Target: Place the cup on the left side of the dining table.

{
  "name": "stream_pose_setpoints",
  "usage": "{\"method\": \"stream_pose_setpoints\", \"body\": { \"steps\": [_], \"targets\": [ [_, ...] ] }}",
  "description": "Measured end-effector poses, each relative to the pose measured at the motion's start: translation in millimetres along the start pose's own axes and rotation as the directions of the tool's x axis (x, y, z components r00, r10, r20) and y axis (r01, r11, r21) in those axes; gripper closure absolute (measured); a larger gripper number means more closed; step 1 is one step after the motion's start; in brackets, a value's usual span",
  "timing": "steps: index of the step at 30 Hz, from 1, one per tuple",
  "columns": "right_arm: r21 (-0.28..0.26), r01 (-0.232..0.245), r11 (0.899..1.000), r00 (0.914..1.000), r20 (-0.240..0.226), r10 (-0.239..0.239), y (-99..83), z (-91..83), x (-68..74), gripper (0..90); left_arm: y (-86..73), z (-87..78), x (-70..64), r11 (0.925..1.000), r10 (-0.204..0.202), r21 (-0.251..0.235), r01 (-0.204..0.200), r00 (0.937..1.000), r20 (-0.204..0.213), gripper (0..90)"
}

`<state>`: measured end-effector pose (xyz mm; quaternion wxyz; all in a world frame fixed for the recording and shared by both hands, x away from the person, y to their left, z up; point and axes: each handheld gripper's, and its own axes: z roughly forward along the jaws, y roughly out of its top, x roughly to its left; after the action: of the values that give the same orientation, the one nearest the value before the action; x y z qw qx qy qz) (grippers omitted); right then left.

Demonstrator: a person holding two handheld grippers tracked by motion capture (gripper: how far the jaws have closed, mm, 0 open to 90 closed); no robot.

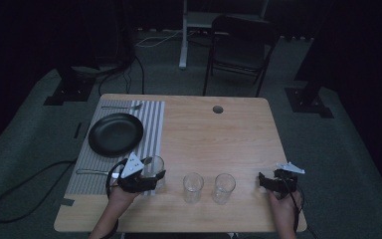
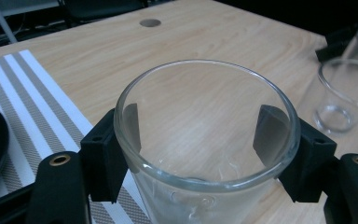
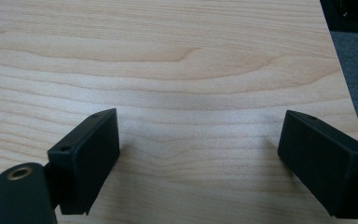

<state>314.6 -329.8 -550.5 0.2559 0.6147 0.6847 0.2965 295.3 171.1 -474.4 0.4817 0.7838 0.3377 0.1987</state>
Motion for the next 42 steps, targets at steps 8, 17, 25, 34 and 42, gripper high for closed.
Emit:
{"method": "stream_pose_setpoints", "body": {
  "steps": [8,17,25,34,42],
  "targets": [
    [0.000,0.000,1.000,1.0000,0.000,0.000,0.0,0.0,0.0,12.2,11.2,-3.7,14.3,0.9999,-0.012,0.001,0.012,0.9916,-0.129,29.3],
    [-0.001,0.001,1.000,1.0000,0.000,-0.001,-0.1,0.1,-0.1,12.2,16.9,-3.4,41.8,0.9968,-0.080,-0.015,0.078,0.9679,-0.238,29.2],
    [-0.001,0.002,1.000,1.0000,0.000,-0.002,-0.1,0.1,-0.2,12.2,13.7,3.4,57.3,0.9939,-0.109,-0.015,0.109,0.9613,-0.253,29.3],
    [-0.001,0.001,1.000,1.0000,0.000,-0.001,-0.1,0.1,-0.1,12.2,-2.5,13.9,66.8,0.9949,-0.089,0.020,0.099,0.9529,-0.290,29.2],
    [-0.002,0.000,1.000,1.0000,0.001,0.000,-0.2,0.0,-0.3,12.6,-14.1,16.5,72.4,0.9924,-0.103,0.036,0.118,0.9548,-0.279,29.2]
  ]
}}
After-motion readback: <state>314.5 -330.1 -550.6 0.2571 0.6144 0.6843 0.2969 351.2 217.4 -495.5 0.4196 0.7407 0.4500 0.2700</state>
